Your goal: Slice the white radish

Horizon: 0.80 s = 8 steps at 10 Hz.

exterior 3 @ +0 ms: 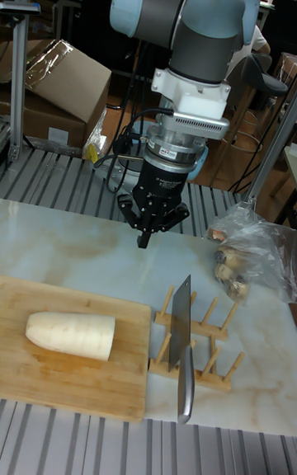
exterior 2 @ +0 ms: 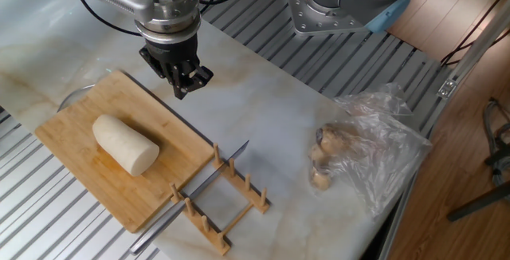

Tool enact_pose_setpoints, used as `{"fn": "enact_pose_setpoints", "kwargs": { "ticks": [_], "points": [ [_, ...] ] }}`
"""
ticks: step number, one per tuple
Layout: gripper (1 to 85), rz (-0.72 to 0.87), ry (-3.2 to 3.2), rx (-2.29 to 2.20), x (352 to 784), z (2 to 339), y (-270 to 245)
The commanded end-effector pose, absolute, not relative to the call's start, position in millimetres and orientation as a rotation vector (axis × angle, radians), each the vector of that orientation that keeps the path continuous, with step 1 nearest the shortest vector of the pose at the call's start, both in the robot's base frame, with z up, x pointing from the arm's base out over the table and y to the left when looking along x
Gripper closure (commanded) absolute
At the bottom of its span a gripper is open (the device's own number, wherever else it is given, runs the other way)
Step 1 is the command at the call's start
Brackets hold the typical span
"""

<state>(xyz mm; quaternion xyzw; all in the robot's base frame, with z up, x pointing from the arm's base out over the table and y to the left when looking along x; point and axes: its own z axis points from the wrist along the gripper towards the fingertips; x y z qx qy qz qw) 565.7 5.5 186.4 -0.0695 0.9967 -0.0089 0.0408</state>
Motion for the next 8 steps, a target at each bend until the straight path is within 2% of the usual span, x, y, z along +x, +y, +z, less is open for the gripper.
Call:
{"fn": "enact_pose_setpoints", "kwargs": {
  "ticks": [1, 8],
  "points": [
    [84.3, -0.046, 3.039, -0.207, 569.4, 187.4, 5.0],
    [84.3, -0.015, 3.034, -0.178, 573.8, 187.6, 17.1]
  ]
}}
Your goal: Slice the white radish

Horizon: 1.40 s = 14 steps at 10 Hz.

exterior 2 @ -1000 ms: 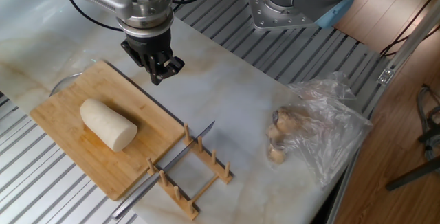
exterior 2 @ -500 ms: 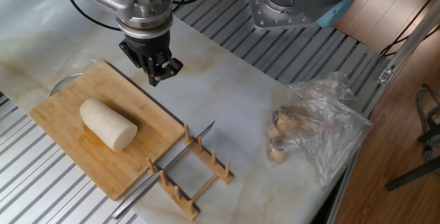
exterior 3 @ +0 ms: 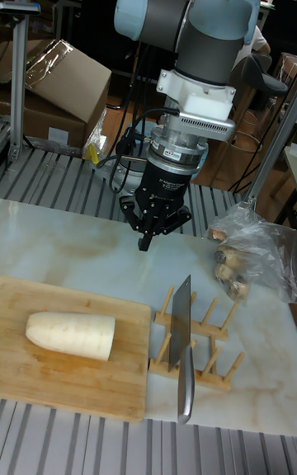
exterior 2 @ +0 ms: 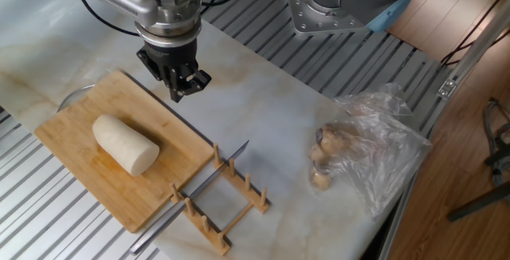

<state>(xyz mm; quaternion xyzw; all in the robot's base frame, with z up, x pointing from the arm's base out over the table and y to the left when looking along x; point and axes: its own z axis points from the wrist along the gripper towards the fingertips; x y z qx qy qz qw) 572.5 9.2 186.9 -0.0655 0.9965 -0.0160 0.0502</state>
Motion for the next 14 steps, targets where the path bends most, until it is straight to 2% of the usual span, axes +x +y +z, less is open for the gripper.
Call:
{"fn": "enact_pose_setpoints", "kwargs": {
  "ticks": [1, 8, 14],
  "points": [
    [84.3, -0.016, 3.047, -0.169, 570.9, 186.9, 16.8],
    [84.3, 0.019, 3.121, -0.155, 551.4, 184.7, 21.0],
    [84.3, -0.045, 3.197, -0.078, 532.7, 185.2, 9.8]
  ]
}}
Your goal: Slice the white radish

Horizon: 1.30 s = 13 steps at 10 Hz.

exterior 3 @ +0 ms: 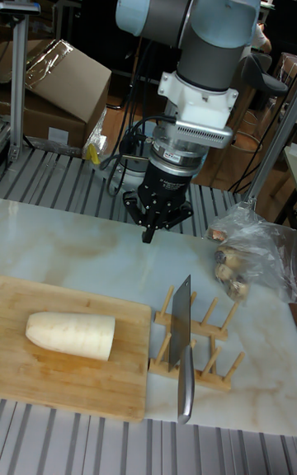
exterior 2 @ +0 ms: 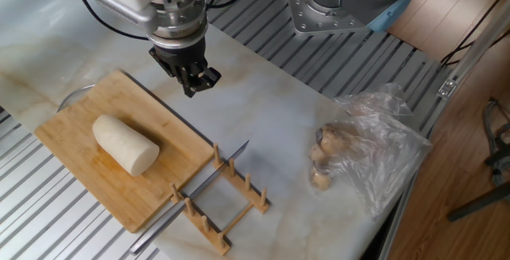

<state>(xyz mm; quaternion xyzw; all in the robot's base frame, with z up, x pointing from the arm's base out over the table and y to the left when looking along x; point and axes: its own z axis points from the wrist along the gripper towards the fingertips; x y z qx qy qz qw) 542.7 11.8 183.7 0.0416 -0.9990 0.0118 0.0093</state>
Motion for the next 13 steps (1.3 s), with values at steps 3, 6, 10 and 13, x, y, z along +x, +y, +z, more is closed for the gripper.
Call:
{"fn": "enact_pose_setpoints", "kwargs": {
  "ticks": [3, 6, 10, 13],
  "points": [
    [84.3, 0.086, -3.07, -0.024, 528.9, 185.7, 3.1],
    [84.3, 0.061, -3.063, -0.047, 552.6, 184.8, 14.9],
    [84.3, 0.088, -3.071, -0.017, 596.4, 186.5, 26.2],
    [84.3, 0.1, -3.042, -0.026, 595.7, 181.3, 23.6]
  ]
}}
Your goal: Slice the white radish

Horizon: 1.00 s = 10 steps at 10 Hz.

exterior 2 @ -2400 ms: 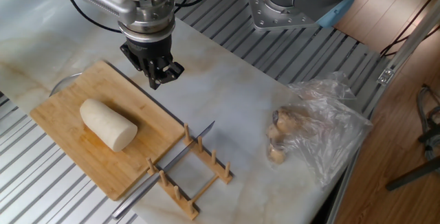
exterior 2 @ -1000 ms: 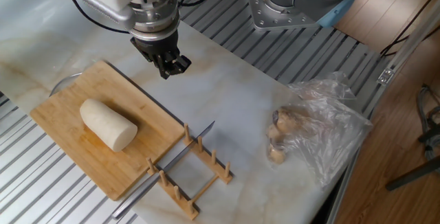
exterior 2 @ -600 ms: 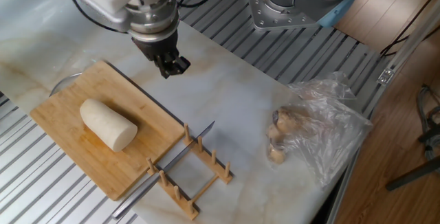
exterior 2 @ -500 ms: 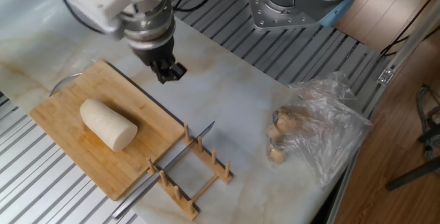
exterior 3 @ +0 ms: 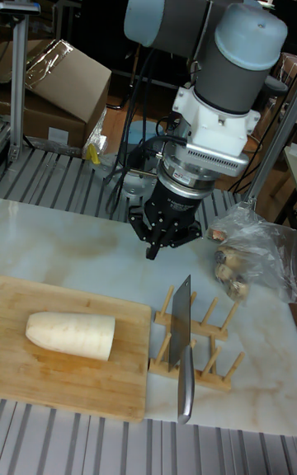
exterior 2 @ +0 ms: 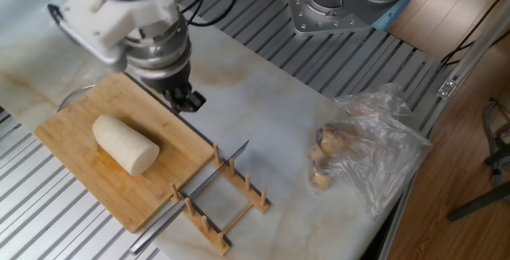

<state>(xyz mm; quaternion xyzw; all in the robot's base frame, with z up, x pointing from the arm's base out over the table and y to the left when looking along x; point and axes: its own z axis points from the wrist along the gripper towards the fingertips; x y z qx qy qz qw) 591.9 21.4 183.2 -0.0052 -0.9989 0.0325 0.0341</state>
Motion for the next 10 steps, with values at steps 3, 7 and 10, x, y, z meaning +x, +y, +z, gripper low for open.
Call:
{"fn": "enact_pose_setpoints", "kwargs": {
  "ticks": [3, 7, 10],
  "points": [
    [59.7, 0.073, -2.988, 0.211, 584.6, 182.5, 25.2],
    [59.0, 0.054, -3.025, 0.073, 619.4, 179.5, 50.6],
    [59.0, -0.012, -3.054, -0.02, 657.5, 175.0, 86.9]
  ]
}}
